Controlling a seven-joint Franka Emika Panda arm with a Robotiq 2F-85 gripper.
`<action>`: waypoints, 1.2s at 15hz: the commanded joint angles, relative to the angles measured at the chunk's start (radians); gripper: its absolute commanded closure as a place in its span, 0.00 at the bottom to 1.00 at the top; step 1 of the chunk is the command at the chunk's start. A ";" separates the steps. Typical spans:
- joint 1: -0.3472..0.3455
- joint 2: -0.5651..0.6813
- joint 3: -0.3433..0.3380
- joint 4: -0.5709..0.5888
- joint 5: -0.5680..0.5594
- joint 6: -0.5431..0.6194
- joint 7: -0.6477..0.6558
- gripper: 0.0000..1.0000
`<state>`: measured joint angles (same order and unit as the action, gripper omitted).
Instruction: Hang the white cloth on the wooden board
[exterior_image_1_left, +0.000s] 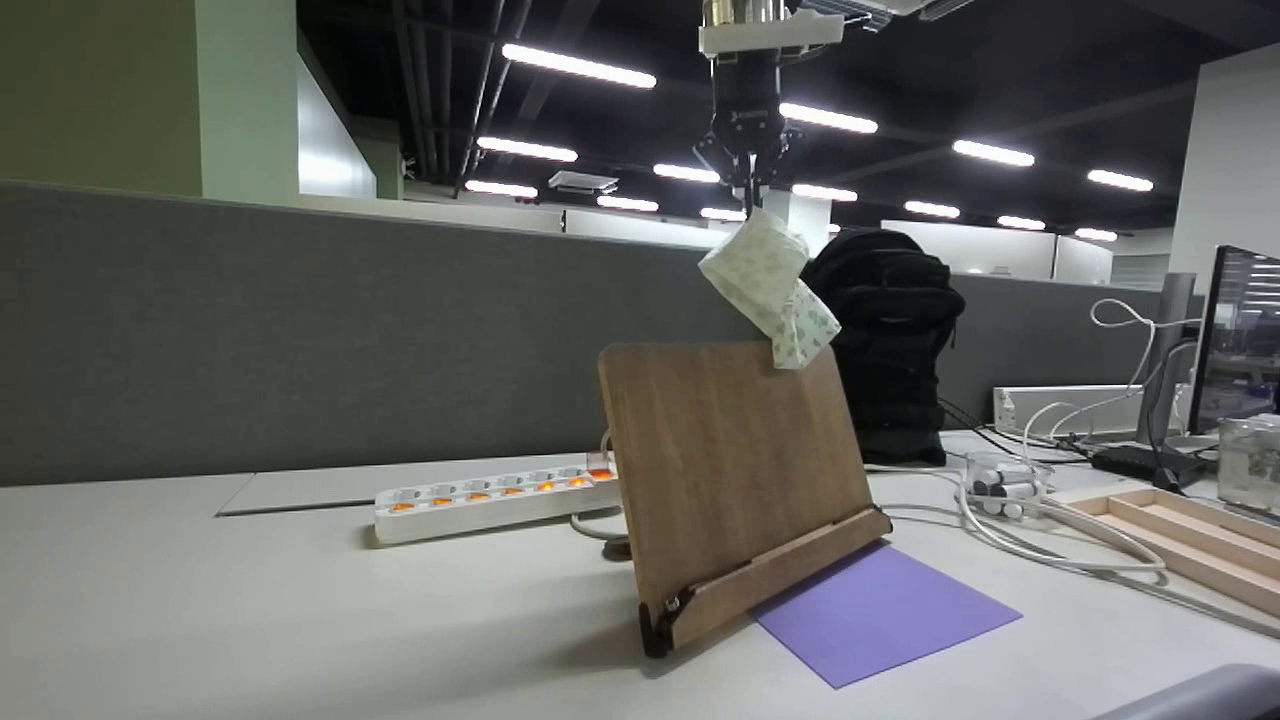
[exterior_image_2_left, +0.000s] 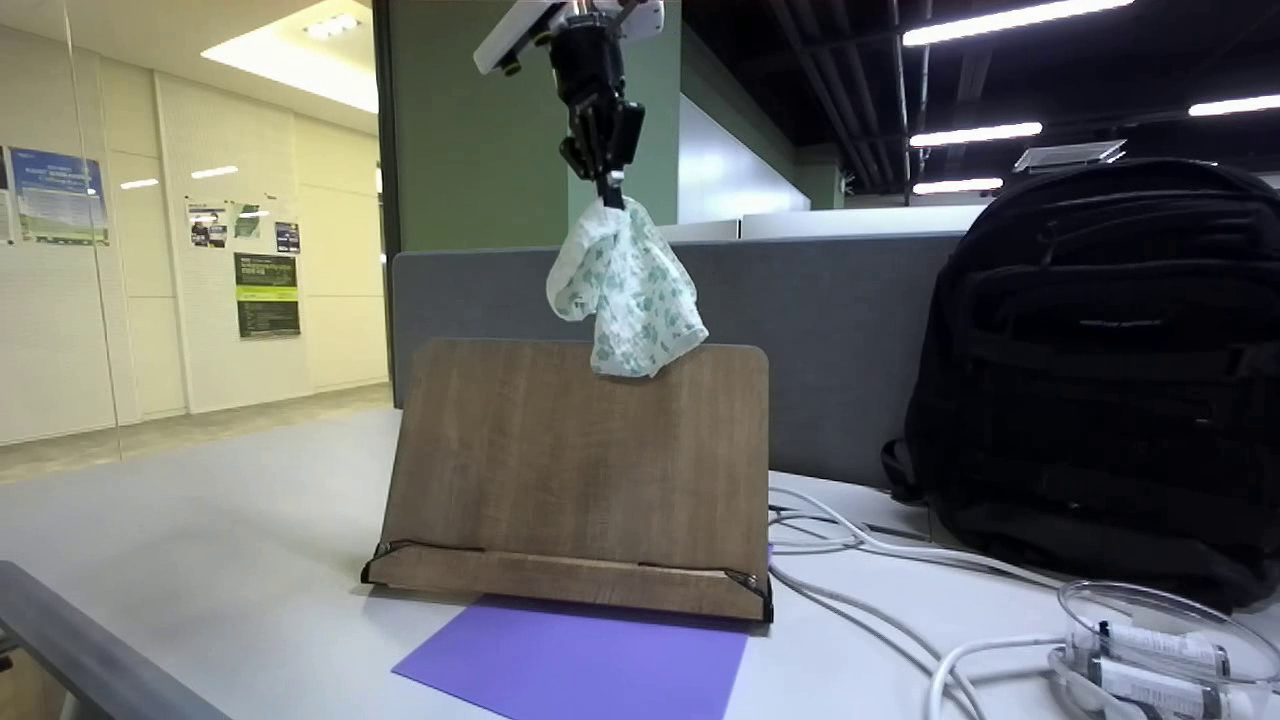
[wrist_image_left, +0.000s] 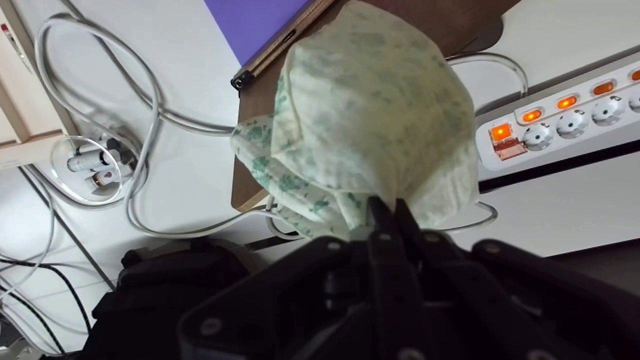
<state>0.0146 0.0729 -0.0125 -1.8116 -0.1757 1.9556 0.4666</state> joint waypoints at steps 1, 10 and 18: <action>0.012 0.042 -0.002 0.011 -0.016 -0.006 0.146 0.99; 0.030 0.131 -0.013 0.001 0.063 0.045 0.501 0.99; 0.021 0.114 -0.042 -0.065 0.154 0.189 0.744 0.99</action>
<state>0.0315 0.2096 -0.0341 -1.8309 -0.0400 2.0927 1.0906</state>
